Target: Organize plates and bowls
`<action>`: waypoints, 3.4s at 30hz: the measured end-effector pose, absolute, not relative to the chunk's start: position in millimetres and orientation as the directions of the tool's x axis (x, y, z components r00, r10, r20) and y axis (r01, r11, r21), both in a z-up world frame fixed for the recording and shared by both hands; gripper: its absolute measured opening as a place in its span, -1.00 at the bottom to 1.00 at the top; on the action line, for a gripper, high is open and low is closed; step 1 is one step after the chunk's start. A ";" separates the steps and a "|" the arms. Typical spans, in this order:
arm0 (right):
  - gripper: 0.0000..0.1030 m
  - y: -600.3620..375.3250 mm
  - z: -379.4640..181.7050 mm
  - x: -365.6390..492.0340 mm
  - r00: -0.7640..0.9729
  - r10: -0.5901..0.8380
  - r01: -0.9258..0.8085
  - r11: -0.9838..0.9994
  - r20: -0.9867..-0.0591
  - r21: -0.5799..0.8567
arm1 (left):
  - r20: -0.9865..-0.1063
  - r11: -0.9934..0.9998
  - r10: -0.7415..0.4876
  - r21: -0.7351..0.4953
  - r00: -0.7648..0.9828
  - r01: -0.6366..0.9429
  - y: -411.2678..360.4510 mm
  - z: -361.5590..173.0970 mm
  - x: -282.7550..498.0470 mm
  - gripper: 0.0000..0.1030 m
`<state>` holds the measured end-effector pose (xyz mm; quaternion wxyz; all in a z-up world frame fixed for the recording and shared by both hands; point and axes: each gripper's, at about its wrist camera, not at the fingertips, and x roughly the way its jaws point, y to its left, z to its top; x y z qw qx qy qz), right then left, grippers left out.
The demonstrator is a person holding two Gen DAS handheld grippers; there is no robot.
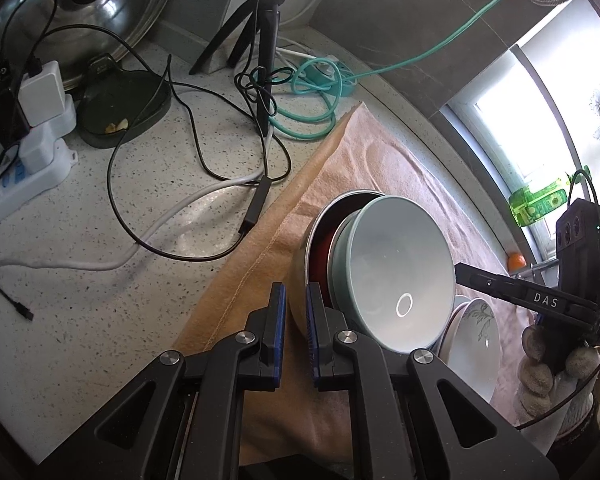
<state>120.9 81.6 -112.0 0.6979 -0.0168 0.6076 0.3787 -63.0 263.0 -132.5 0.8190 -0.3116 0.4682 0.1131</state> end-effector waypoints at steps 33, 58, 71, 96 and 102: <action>-0.76 98.8 -125.1 118.8 -0.061 0.485 -0.563 0.705 -0.872 0.431 | -0.852 0.801 -0.121 -0.387 0.510 -0.456 259.9 -145.5 -47.4 -0.85; -0.88 103.2 -123.1 114.4 -0.030 0.458 -0.589 0.710 -0.889 0.386 | -0.855 0.787 -0.121 -0.393 0.505 -0.475 264.1 -149.3 -44.6 -0.86; -0.88 102.3 -121.7 112.9 -0.018 0.453 -0.576 0.724 -0.891 0.380 | -0.849 0.769 -0.116 -0.405 0.515 -0.495 264.2 -147.9 -45.6 -0.86; -0.87 99.7 -109.7 107.9 0.002 0.470 -0.570 0.725 -0.883 0.385 | -0.841 0.782 -0.110 -0.401 0.529 -0.476 261.9 -139.2 -47.2 -0.86; -0.88 95.1 -106.0 108.0 0.005 0.476 -0.562 0.728 -0.879 0.392 | -0.832 0.794 -0.105 -0.400 0.545 -0.458 259.7 -129.5 -45.3 -0.86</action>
